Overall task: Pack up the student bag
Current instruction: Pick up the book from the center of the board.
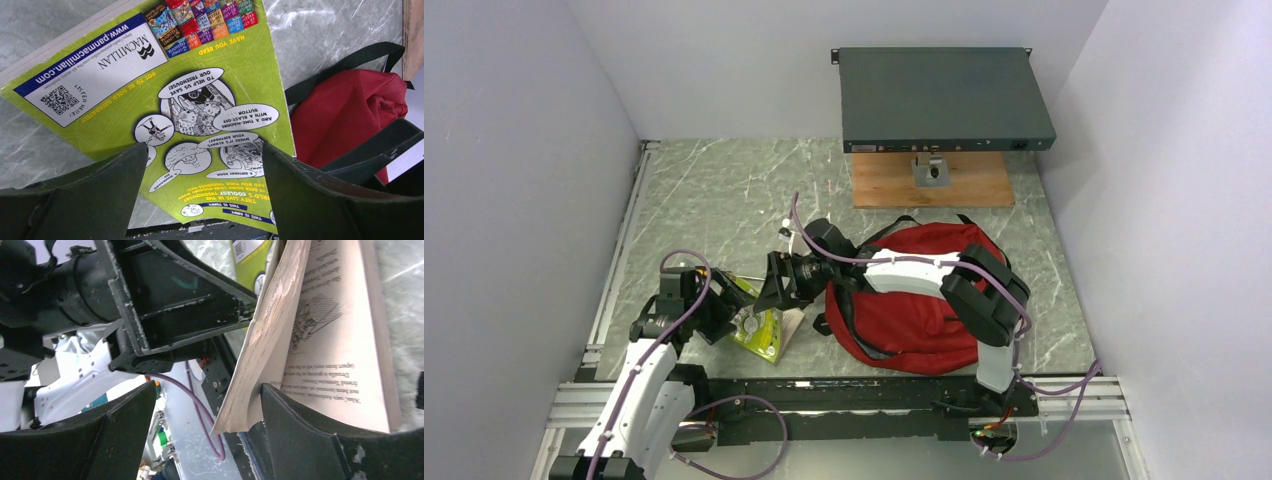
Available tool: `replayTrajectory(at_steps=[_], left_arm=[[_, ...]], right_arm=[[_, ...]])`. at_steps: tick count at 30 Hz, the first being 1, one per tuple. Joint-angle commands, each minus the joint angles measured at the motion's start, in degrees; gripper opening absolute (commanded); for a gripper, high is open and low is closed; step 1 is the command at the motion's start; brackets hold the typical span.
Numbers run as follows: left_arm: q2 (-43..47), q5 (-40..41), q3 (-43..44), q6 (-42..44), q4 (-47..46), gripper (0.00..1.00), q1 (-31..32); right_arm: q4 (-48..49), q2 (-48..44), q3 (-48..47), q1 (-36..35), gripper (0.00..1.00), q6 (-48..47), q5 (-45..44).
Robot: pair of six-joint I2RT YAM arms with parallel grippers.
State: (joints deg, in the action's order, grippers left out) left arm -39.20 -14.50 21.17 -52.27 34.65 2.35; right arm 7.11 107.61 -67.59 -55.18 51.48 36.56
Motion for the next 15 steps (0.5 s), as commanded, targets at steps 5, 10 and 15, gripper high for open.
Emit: replayTrajectory(at_steps=[5,10,15], left_arm=[[-0.84,1.42,-3.46,-0.21,0.92,0.92,0.46],[-1.42,0.97,-3.8,-0.4,0.31,0.92,0.55],[-0.87,1.49,-3.16,0.15,1.42,0.93,0.64]], right_arm=[[8.6,-1.94,3.71,-1.07,0.8,6.26,3.78],[0.26,0.42,-0.92,-1.54,0.8,0.1,-0.38],[-6.84,0.53,-3.59,-2.04,0.74,-3.89,-3.24]])
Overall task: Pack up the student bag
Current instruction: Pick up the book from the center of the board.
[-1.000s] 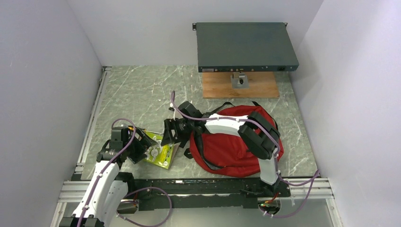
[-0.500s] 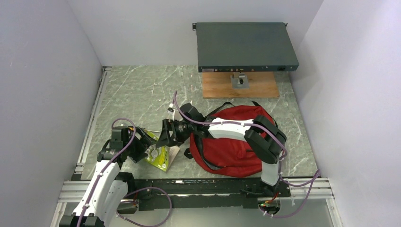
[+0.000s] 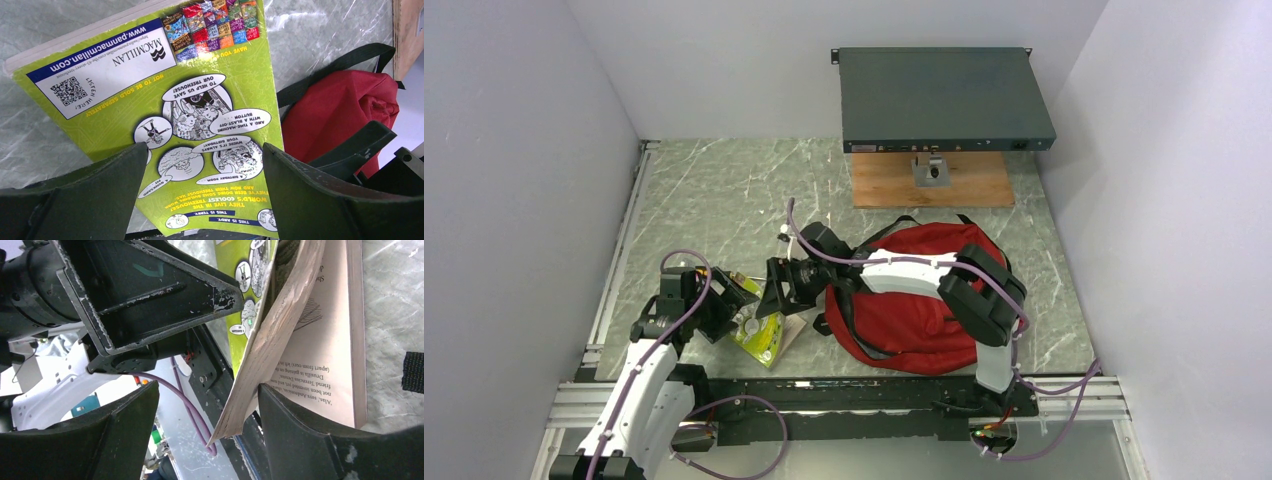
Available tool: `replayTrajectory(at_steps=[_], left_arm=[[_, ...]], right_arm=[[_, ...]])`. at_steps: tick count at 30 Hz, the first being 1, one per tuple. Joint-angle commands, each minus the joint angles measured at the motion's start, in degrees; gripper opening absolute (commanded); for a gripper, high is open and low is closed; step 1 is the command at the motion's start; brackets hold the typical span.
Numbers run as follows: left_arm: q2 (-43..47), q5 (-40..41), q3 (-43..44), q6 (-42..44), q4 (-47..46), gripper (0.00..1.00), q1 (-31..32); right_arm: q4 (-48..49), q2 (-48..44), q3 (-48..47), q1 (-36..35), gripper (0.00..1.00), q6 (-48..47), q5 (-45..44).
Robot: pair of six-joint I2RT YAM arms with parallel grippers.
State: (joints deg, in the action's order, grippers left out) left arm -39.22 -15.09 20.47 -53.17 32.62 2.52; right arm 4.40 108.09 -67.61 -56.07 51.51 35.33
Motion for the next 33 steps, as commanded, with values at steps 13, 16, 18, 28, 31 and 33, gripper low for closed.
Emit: replayTrajectory(at_steps=[13,16,18,28,31,33], left_arm=[[3.11,2.34,13.76,8.81,13.89,0.96,0.46],[3.51,2.47,21.28,12.36,17.91,0.97,0.46],[4.02,3.17,27.09,14.08,20.39,0.97,0.46],[7.68,3.06,44.49,17.67,24.1,0.99,0.46],[8.27,-0.15,45.41,16.86,22.45,1.0,0.46],[8.51,-3.26,44.3,15.58,20.78,1.0,0.46]], right_arm=[[-8.35,0.58,-6.32,-1.58,0.0,-3.79,-2.49],[-10.21,-0.16,-9.64,-1.43,0.0,-4.39,-2.67],[-10.26,-1.21,-11.19,-1.05,0.0,-3.73,-1.9],[2.24,-10.36,-12.39,3.96,0.0,9.16,7.35],[6.66,-14.29,-10.36,6.94,0.0,13.85,9.2],[9.24,-16.94,-8.91,9.25,0.0,16.61,10.25]])
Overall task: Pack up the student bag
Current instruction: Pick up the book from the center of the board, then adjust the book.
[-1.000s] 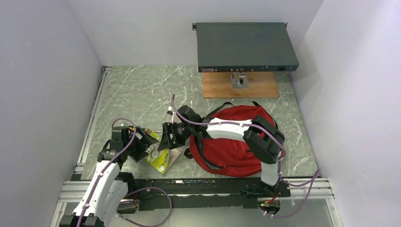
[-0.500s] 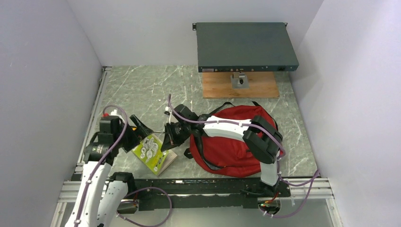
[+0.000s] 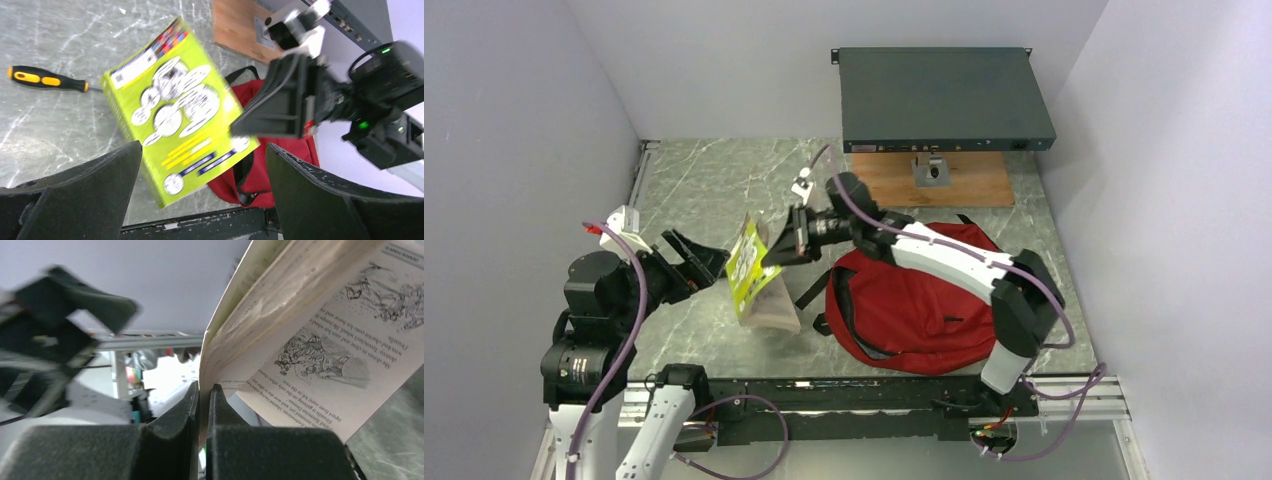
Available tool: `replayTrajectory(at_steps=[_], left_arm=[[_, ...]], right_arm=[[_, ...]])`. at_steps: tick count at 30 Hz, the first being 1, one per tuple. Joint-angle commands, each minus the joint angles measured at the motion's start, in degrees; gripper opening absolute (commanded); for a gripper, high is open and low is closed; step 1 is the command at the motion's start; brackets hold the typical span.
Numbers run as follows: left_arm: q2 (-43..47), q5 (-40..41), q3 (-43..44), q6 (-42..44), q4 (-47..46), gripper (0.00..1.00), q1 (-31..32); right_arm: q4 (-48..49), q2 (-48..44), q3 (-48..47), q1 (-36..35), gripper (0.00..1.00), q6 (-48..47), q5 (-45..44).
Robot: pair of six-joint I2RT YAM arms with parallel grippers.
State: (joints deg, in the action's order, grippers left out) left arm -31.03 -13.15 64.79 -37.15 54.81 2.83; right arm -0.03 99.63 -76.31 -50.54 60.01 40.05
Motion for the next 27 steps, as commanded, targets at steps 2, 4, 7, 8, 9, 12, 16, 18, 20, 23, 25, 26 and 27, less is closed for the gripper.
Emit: replayTrajectory(at_steps=[2,4,7,8,9,12,16,18,20,23,25,26,27], left_arm=[[0.29,-8.62,-2.05,-2.6,-3.5,1.0,0.16],[0.03,-12.06,-4.32,-4.62,-6.11,1.0,0.16],[-0.92,-17.28,-7.92,-8.08,-10.2,1.0,0.16],[-1.22,-18.64,-8.74,-9.63,-11.63,1.0,0.16],[-1.43,-20.21,-9.72,-11.35,-13.31,1.0,0.12],[-0.67,-25.13,-14.38,-18.29,-22.55,1.0,0.07],[0.71,-32.84,-26.41,-35.1,-43.14,1.0,0.08],[1.15,-35.21,-32.94,-44.1,-54.7,1.0,0.15],[1.52,-35.98,-37.71,-50.69,-63.26,1.0,0.16],[1.25,-36.91,-41.02,-55.9,-69.55,1.0,0.35],[1.04,-37.28,-41.85,-58.29,-72.24,1.0,0.54],[0.93,-37.26,-42.15,-59.52,-73.55,1.0,0.78],[0.69,-37.3,-42.32,-60.63,-74.43,1.0,1.04]], right_arm=[[15.61,-11.1,1.28,6.05,0.0,9.47,6.41],[17.48,-13.32,2.92,7.92,0.0,10.57,7.25],[22.05,-16.78,5.97,9.74,0.0,12.45,7.98],[23.42,-17.68,6.88,10.1,0.0,12.91,8.02],[24.39,-18.62,7.67,10.31,0.0,13.34,8.02],[28.39,-21.0,10.32,10.64,0.0,14.72,8.0],[32.48,-23.63,13.45,11.03,0.0,16.19,7.36],[33.67,-24.13,14.2,11.08,0.0,16.85,7.28],[35.63,-24.22,15.11,11.16,0.0,17.96,7.46],[38.78,-24.18,16.19,11.17,0.0,19.5,7.79],[39.56,-24.06,16.41,11.17,0.0,19.58,7.95],[40.0,-23.96,16.54,11.19,0.0,19.48,7.94],[40.72,-23.86,16.73,11.19,0.0,19.52,7.96]])
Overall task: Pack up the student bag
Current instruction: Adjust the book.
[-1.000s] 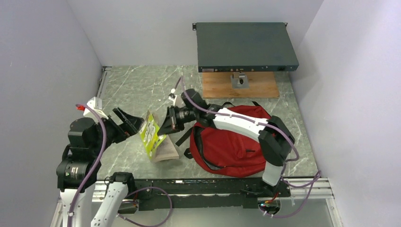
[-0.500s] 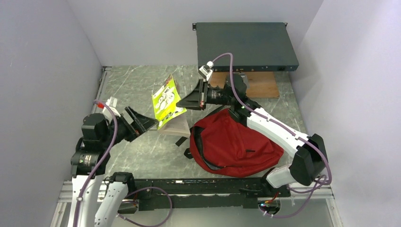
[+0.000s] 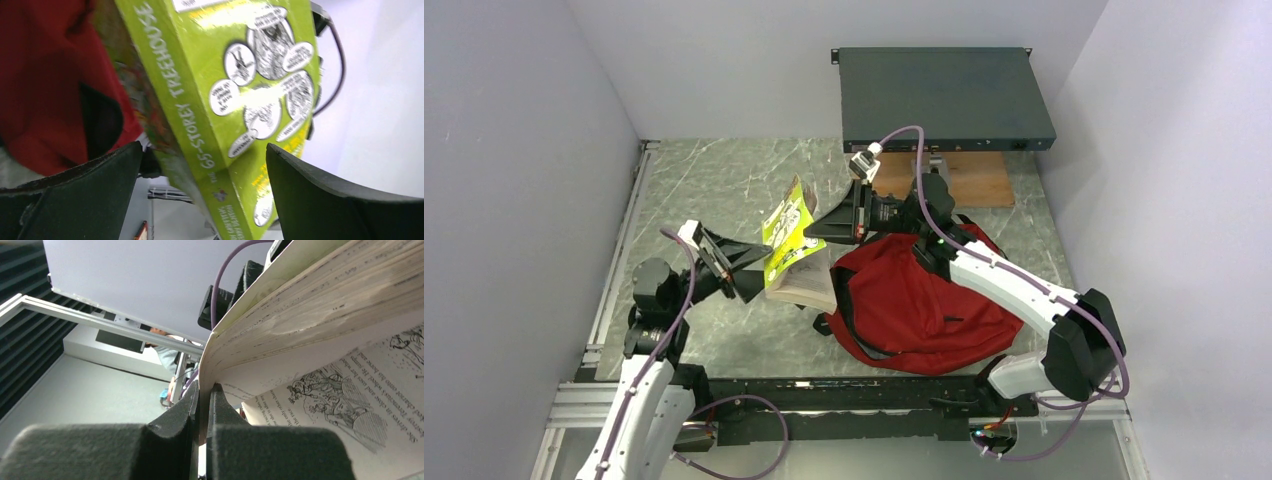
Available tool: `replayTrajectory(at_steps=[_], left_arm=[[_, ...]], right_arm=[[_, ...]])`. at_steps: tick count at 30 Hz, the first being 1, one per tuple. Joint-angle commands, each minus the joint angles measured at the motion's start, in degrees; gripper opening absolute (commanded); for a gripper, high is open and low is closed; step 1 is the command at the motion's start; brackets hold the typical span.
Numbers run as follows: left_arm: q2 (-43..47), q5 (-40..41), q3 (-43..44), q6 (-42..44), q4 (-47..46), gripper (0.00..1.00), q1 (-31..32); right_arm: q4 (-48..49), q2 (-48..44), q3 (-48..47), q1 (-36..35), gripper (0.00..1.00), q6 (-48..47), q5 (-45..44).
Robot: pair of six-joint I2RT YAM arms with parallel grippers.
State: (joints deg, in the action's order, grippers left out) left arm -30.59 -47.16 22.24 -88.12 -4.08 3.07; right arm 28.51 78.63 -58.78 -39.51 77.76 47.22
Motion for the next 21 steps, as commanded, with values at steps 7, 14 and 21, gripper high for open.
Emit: replayTrajectory(at_steps=[7,14,21], left_arm=[[-3.45,-3.27,-0.93,-15.61,-26.7,1.0,2.81],[-3.92,-3.46,3.42,-7.4,-22.35,0.69,2.82],[-2.77,-1.71,12.72,17.35,2.96,0.45,2.82]], right_arm=[[20.32,-1.17,1.51,0.05,0.0,4.57,1.6],[10.11,-2.58,4.23,-0.63,0.0,-1.16,4.51],[-16.2,-8.02,4.49,-0.84,0.08,-20.35,0.61]])
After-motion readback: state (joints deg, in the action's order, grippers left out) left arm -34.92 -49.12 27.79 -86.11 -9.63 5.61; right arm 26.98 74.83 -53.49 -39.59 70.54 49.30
